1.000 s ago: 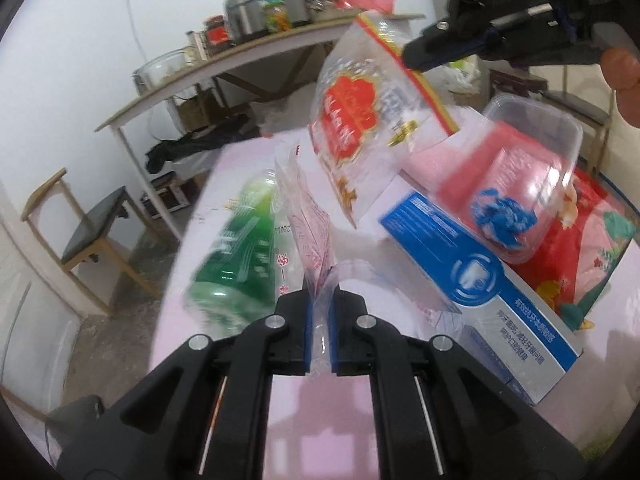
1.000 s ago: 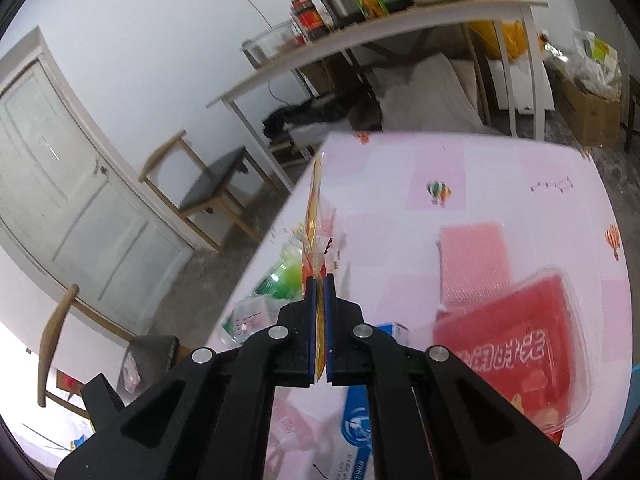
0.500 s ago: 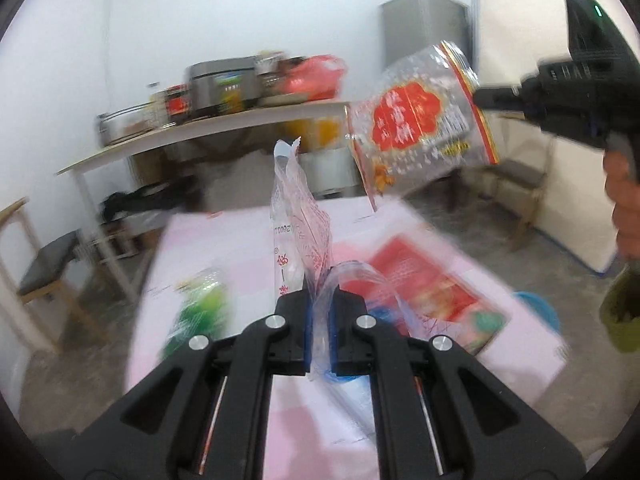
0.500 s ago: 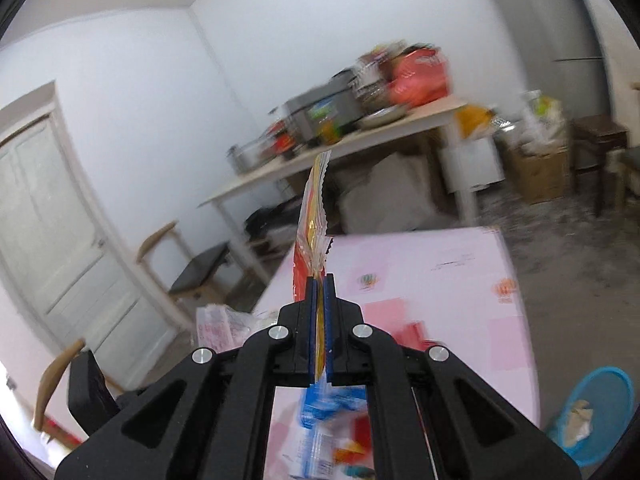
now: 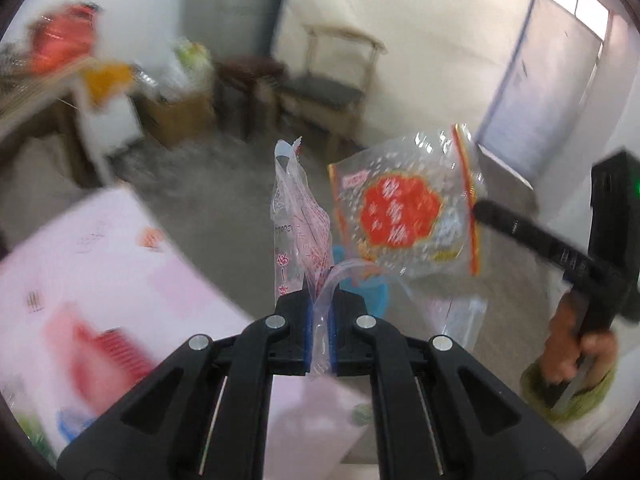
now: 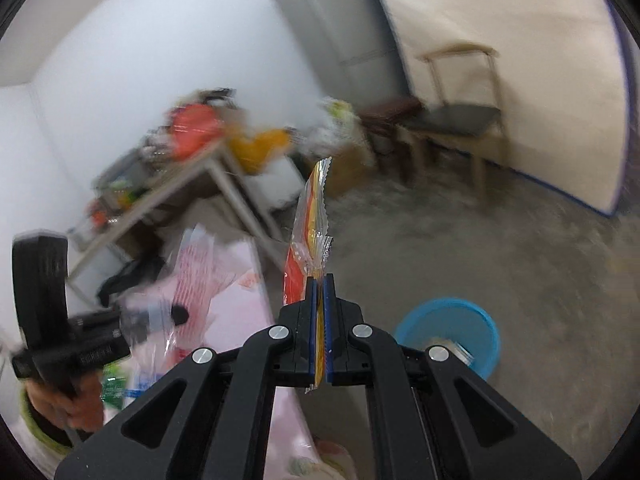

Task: Collect trash
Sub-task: 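Carry both bags over to the blue wastebasket, then open both grippers to drop the bags into the wastebasket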

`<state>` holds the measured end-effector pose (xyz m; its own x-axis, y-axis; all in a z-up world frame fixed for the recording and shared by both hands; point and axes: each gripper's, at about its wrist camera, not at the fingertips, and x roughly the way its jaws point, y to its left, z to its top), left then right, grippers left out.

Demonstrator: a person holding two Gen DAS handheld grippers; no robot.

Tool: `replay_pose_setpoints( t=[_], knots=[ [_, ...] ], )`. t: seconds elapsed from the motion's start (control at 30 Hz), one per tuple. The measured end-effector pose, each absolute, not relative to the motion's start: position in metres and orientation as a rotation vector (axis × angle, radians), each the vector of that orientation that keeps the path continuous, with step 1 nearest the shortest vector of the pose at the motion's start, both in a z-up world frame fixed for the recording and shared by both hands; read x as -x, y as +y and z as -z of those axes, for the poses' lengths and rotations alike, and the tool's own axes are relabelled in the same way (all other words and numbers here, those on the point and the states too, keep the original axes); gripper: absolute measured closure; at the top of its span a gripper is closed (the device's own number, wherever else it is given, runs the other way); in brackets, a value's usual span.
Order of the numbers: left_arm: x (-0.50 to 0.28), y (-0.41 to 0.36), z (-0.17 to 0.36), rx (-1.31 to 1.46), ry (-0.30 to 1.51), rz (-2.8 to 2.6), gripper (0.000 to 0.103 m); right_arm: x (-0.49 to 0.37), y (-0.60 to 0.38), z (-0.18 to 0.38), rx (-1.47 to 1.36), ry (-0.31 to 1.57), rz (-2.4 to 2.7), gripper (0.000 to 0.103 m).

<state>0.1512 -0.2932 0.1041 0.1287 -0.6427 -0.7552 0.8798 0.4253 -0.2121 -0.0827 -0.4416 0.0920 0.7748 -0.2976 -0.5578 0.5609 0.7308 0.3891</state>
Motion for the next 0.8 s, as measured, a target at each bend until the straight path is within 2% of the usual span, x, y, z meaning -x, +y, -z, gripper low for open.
replay_pose_setpoints(
  t=[0.1,0.3,0.5,0.63,0.67,0.7,0.73,0.77,0.8],
  knots=[
    [-0.159,-0.353,-0.072,-0.367,1.048,1.144,0.098,0.088,-0.471,-0.053,-0.632,0.545,0.557,0.1],
    [-0.167,-0.458,0.015,-0.498,1.226,1.029,0.099,0.08,-0.539,0.047,-0.829,0.69,0.643,0.1],
    [-0.181,-0.513,0.082,-0.5,1.355,0.936,0.099,0.067,-0.589,0.129,-0.99,0.755,0.69,0.1],
    [-0.184,-0.534,0.115,-0.449,1.439,0.911,0.098,0.058,-0.609,0.161,-1.074,0.763,0.713,0.098],
    [-0.187,-0.538,0.123,-0.438,1.444,0.888,0.095,0.055,-0.615,0.171,-1.1,0.767,0.717,0.098],
    [-0.189,-0.538,0.131,-0.432,1.449,0.866,0.081,0.053,-0.623,0.184,-1.124,0.79,0.728,0.092],
    [-0.193,-0.541,0.139,-0.427,1.457,0.823,0.071,0.053,-0.631,0.194,-1.149,0.81,0.742,0.073],
    [-0.195,-0.541,0.143,-0.422,1.461,0.792,0.06,0.053,-0.635,0.205,-1.175,0.82,0.758,0.064],
    [-0.196,-0.54,0.146,-0.417,1.463,0.781,0.059,0.055,-0.637,0.213,-1.187,0.819,0.774,0.058]
  ],
)
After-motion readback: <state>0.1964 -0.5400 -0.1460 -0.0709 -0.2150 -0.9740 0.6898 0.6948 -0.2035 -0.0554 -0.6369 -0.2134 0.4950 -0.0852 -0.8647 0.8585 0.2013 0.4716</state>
